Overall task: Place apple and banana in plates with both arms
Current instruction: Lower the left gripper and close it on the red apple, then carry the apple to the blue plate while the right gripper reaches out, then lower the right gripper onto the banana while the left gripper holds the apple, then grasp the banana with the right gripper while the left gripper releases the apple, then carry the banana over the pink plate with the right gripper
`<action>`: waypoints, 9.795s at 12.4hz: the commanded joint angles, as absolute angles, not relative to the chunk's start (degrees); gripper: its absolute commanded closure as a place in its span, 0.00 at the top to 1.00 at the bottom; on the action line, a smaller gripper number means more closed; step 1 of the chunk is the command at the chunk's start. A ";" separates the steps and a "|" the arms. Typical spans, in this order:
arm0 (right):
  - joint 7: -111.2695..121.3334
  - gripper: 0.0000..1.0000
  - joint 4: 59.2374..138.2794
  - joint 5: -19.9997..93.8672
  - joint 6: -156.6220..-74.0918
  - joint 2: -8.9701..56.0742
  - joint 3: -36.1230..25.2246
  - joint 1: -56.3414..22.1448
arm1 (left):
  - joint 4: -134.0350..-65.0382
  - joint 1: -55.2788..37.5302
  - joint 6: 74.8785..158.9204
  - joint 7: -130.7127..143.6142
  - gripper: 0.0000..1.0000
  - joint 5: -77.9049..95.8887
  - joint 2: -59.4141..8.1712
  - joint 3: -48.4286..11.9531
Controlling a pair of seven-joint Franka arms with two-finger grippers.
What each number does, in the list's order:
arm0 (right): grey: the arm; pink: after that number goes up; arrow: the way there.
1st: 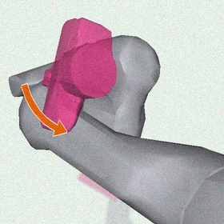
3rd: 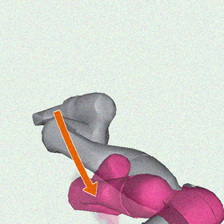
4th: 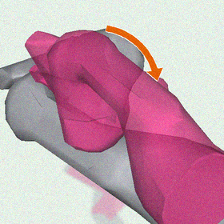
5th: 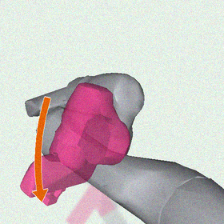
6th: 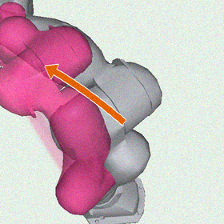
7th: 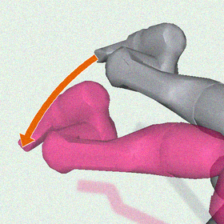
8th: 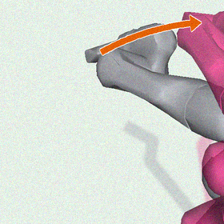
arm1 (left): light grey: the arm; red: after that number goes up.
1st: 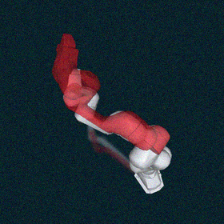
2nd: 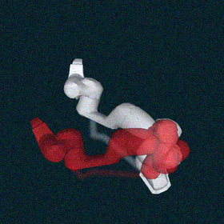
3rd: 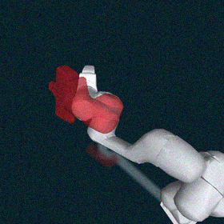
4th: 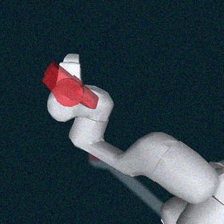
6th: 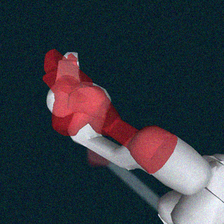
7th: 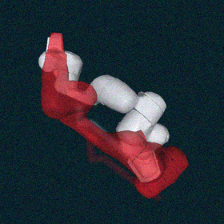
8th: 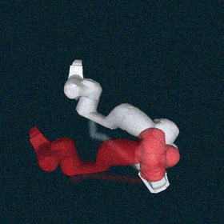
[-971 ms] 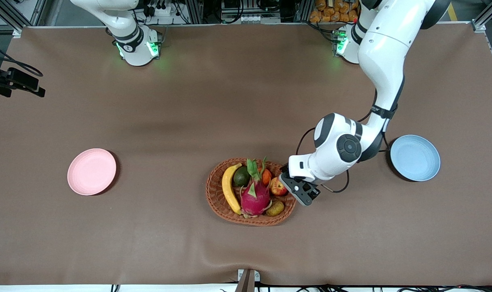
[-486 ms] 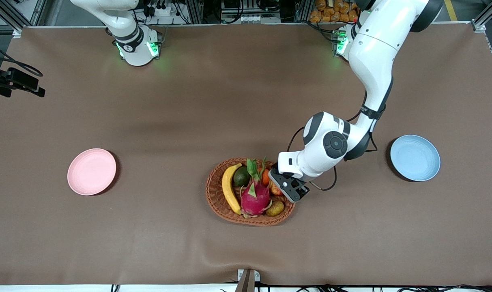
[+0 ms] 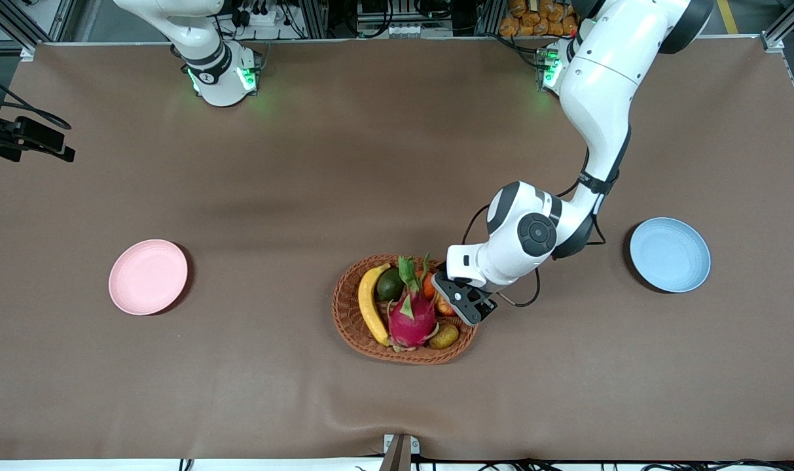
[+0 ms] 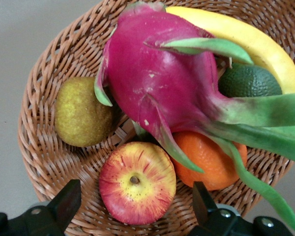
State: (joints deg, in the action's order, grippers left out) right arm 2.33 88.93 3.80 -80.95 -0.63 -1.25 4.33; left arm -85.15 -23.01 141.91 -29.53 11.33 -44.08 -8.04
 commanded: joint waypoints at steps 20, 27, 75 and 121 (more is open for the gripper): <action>2.29 1.00 88.77 4.92 -81.56 -0.26 -0.53 5.54 | -85.43 -22.59 144.68 -35.16 0.35 12.04 -43.60 -7.65; 1.85 1.00 89.73 4.92 -81.74 -0.18 -0.44 3.35 | -86.05 -16.37 126.33 -33.14 0.29 12.30 -34.99 -7.64; -44.82 0.67 70.75 1.41 -134.29 54.22 -0.70 -34.80 | -113.84 24.79 134.94 -35.95 1.00 -3.87 -21.01 -7.91; -2.55 1.00 108.28 -5.45 -122.44 22.15 -0.44 10.46 | -90.09 -2.46 83.76 -3.60 1.00 -2.37 4.13 1.76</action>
State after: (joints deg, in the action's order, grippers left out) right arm -2.59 106.37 -3.68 -122.65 24.53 -1.60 10.10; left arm -89.85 -2.53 83.04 -3.22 -1.73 3.99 1.77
